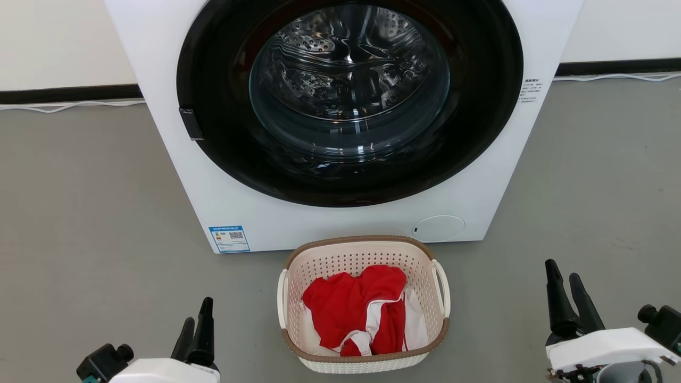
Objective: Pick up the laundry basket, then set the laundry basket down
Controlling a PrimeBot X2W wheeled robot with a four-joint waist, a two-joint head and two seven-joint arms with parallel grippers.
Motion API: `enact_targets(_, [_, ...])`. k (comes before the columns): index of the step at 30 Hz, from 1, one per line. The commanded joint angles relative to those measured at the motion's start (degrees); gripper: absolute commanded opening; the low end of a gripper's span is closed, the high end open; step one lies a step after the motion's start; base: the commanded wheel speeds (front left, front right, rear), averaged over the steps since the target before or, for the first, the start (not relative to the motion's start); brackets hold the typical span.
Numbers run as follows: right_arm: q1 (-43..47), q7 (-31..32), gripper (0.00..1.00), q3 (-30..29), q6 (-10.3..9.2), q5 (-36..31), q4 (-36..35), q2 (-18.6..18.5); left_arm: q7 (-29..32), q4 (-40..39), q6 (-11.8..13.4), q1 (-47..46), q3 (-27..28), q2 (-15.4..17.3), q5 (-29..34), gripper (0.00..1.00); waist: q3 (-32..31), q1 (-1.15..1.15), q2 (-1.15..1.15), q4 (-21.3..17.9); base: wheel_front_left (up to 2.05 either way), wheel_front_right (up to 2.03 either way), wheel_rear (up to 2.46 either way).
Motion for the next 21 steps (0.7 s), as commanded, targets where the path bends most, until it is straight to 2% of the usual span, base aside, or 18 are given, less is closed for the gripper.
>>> enact_targets(1, [-1.4,-1.0,1.0,1.2,0.24,-2.3,-1.8,-1.0,-0.8,-1.4,0.6,-2.2,0.7,0.5,2.1,1.0,0.0,0.0,0.0,0.0,0.0,0.0,0.0])
enact_targets(11, [-1.6,-2.5,1.0,2.4,0.27,-8.8,-1.6,-1.7,-2.3,-1.0,1.0,-2.1,0.2,0.6,7.8,1.0,0.0,0.0,0.0,-0.1,0.0,0.0,0.0])
enact_targets(21, [-1.6,-4.4,1.0,3.2,0.31,-16.7,-1.3,-2.2,-4.1,-0.4,1.7,-2.1,-0.5,0.7,16.4,1.0,0.1,0.0,0.0,-0.2,0.0,0.0,0.0])
